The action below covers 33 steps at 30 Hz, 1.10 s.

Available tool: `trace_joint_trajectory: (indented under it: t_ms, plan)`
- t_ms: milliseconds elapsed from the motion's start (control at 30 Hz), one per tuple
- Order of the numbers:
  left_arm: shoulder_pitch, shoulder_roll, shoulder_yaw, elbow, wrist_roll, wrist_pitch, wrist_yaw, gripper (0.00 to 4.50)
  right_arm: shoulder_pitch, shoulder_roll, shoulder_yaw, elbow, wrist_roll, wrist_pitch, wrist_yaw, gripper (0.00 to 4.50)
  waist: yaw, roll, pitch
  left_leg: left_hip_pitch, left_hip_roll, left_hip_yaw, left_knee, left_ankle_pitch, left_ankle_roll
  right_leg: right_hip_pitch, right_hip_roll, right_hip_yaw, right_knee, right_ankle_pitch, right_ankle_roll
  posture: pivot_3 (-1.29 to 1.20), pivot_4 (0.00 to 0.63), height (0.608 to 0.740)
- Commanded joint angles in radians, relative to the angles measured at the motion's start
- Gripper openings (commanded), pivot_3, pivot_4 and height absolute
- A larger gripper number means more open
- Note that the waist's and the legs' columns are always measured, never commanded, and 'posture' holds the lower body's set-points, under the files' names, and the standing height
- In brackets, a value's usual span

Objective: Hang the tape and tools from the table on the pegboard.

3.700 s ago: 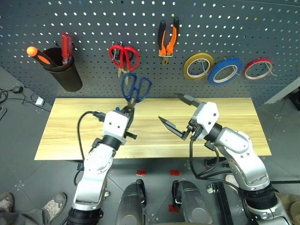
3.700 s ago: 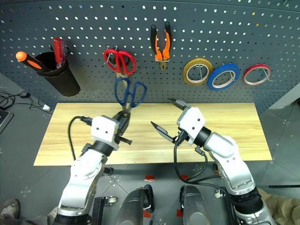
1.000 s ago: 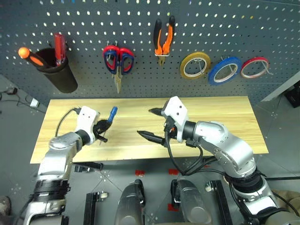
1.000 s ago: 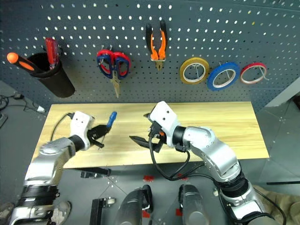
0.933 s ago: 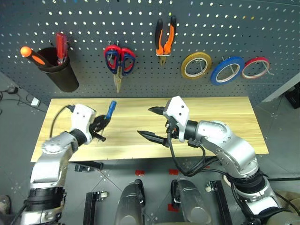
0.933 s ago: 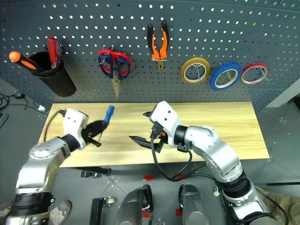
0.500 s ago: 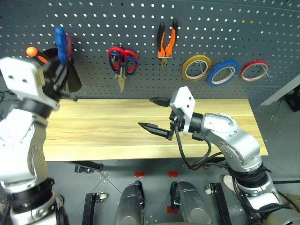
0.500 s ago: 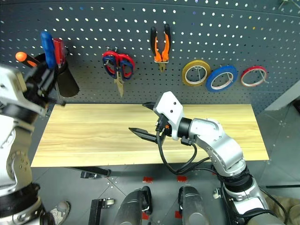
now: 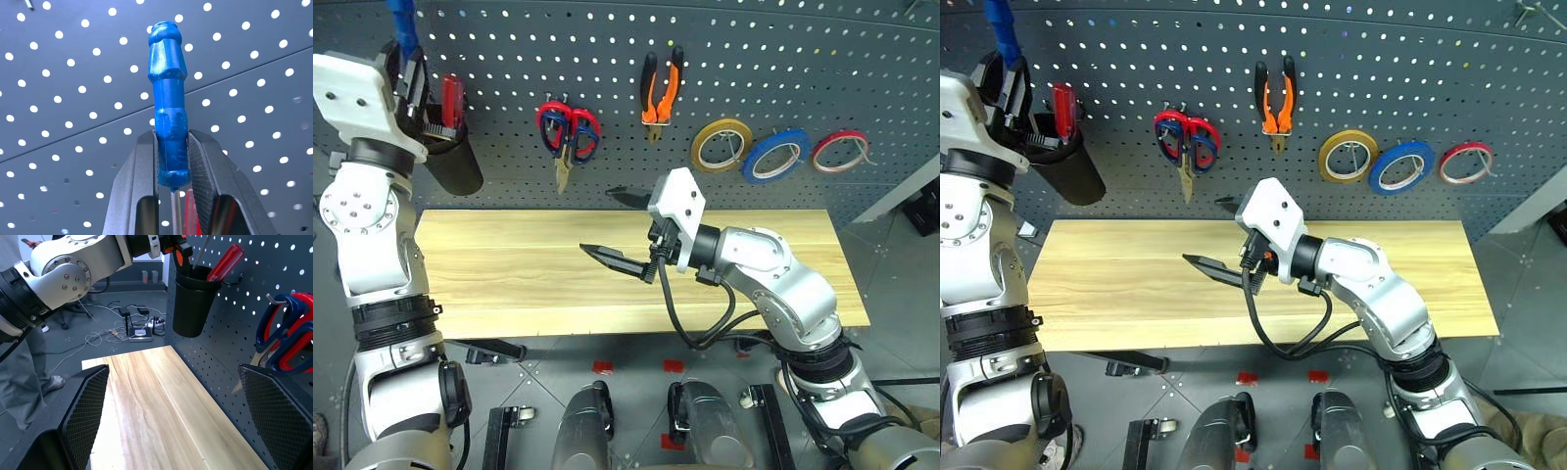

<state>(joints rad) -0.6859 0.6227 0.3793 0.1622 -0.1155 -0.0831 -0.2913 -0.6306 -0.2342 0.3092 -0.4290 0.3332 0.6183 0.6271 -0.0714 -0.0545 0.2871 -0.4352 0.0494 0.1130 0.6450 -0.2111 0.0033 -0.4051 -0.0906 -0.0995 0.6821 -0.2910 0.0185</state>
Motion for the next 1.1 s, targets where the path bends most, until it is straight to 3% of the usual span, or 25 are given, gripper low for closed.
trace_joint_trajectory:
  t_ms: [33, 267, 467, 800, 1000, 1100]
  plan:
    - [-0.005, 0.015, 0.016, 0.032, 0.027, -0.084, 0.049, 0.53, -0.011, 0.027, 0.001, -0.040, 0.002, -0.026, -0.018, 4.50, -0.005, 0.000, 0.000, 0.000, 0.000, 0.000, 0.000, 0.000, 0.000, 0.000, 0.000, 0.000, 0.000, 0.000, 0.000, -0.19, 0.184, 0.740]
    - [0.050, 0.003, 0.020, 0.091, 0.046, -0.148, 0.106, 0.53, -0.089, 0.102, -0.072, -0.016, 0.063, 0.035, -0.065, 4.50, -0.017, 0.000, -0.006, 0.000, 0.000, 0.000, 0.001, 0.000, 0.000, 0.000, 0.000, 0.000, 0.002, 0.000, 0.000, -0.19, 0.181, 0.740]
    - [0.057, -0.004, 0.021, 0.117, 0.043, -0.171, 0.146, 0.53, -0.092, 0.092, -0.054, -0.018, 0.051, 0.020, -0.054, 4.50, -0.017, -0.003, -0.019, 0.000, 0.000, 0.000, 0.001, 0.000, 0.000, 0.000, 0.000, 0.000, 0.002, 0.000, 0.000, -0.19, 0.176, 0.740]
    - [0.079, -0.045, 0.036, 0.048, 0.007, -0.172, 0.186, 3.66, -0.078, 0.073, -0.042, -0.013, 0.041, -0.006, -0.044, 4.50, -0.018, -0.005, -0.033, 0.000, 0.000, 0.000, 0.002, 0.000, 0.000, 0.000, 0.000, 0.001, 0.006, 0.000, 0.000, -0.19, 0.165, 0.740]
    - [0.139, -0.053, -0.051, -0.146, 0.040, -0.128, 0.133, 3.66, -0.054, 0.056, -0.047, -0.012, 0.042, -0.022, -0.040, 4.50, -0.017, -0.009, -0.047, 0.000, 0.000, -0.001, 0.003, 0.000, 0.000, 0.000, 0.000, 0.001, 0.007, 0.000, 0.000, -0.18, 0.158, 0.740]
    - [0.219, -0.071, -0.083, -0.215, -0.031, -0.013, 0.065, 3.66, -0.035, 0.046, -0.047, -0.008, 0.039, -0.031, -0.033, 4.50, -0.017, -0.006, -0.058, 0.001, 0.000, 0.000, 0.004, 0.000, 0.000, 0.000, -0.001, 0.001, 0.008, 0.000, 0.000, -0.18, 0.158, 0.740]
